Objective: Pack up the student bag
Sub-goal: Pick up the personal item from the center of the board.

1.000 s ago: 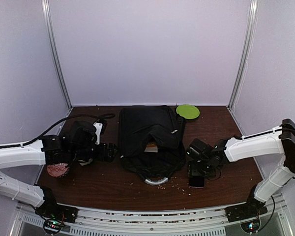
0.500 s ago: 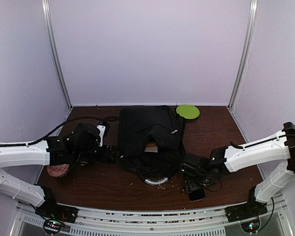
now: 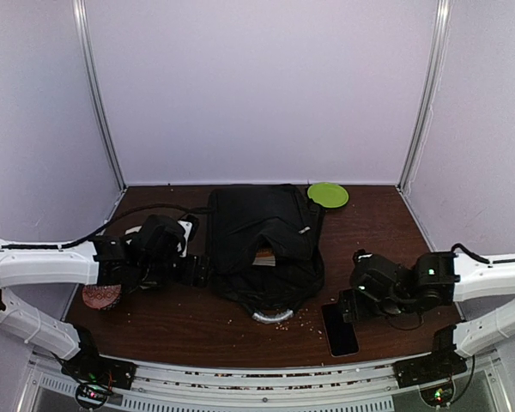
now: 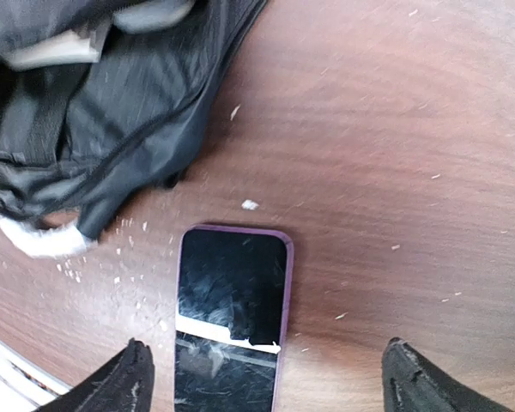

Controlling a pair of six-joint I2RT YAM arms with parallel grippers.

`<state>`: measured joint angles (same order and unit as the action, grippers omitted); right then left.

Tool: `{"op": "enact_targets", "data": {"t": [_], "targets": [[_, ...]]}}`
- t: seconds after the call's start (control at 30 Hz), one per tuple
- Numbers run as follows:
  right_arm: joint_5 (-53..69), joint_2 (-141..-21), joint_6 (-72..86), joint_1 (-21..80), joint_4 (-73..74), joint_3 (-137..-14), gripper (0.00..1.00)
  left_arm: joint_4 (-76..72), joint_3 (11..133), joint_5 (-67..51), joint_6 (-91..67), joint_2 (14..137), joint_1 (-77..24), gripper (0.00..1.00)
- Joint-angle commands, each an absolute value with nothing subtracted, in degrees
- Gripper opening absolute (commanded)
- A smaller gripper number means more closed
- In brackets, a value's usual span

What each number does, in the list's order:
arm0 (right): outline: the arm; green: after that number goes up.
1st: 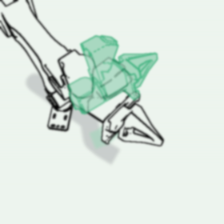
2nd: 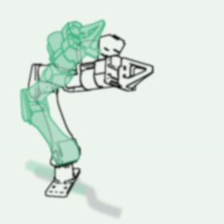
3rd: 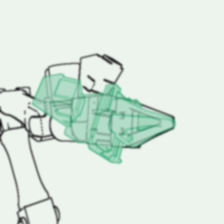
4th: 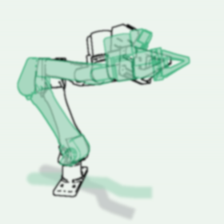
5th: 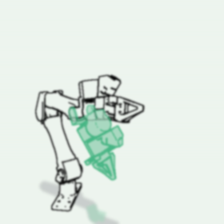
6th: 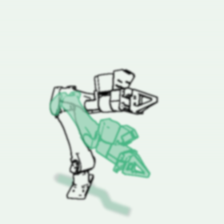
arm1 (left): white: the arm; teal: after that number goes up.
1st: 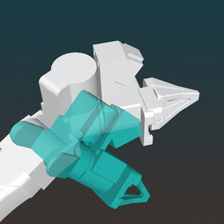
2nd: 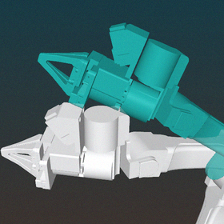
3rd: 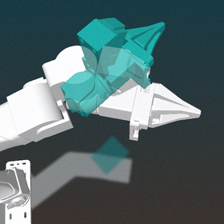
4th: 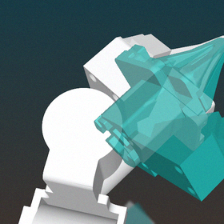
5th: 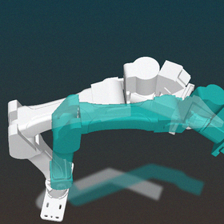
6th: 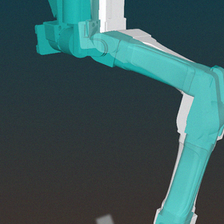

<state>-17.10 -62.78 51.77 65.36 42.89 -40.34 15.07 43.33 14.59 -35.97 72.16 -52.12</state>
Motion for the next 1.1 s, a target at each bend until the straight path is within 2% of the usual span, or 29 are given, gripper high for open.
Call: {"op": "enact_targets", "data": {"t": [0.0, 0.03, 0.17, 0.27, 0.73, 1.07], "targets": [[-22.74, -55.81, 54.03, 65.04, 43.45, -36.66, 0.97, 15.29, 45.78, 16.02, -36.61, 72.28, -51.71, 0.86], [-22.19, -54.42, 54.06, 65.06, 42.75, -35.62, 1.00, 15.13, 45.83, 15.89, -36.88, 72.45, -51.76, 0.86], [-18.35, -53.09, 54.40, 65.08, 39.37, -32.00, 1.00, 14.59, 46.78, 16.09, -37.75, 74.01, -52.87, 0.85], [-14.04, -57.87, 54.88, 65.37, 38.75, -31.49, 1.00, 14.44, 48.15, 16.92, -38.45, 75.35, -54.75, 0.85], [-8.39, -74.36, 56.41, 67.30, 33.62, -36.77, 1.00, 12.19, 55.43, 16.38, -38.92, 81.71, -61.24, 0.85], [-7.01, -81.10, 56.53, 67.67, 33.53, -39.19, 0.96, 10.95, 55.81, 15.75, -38.74, 81.74, -62.14, 0.85]]}}
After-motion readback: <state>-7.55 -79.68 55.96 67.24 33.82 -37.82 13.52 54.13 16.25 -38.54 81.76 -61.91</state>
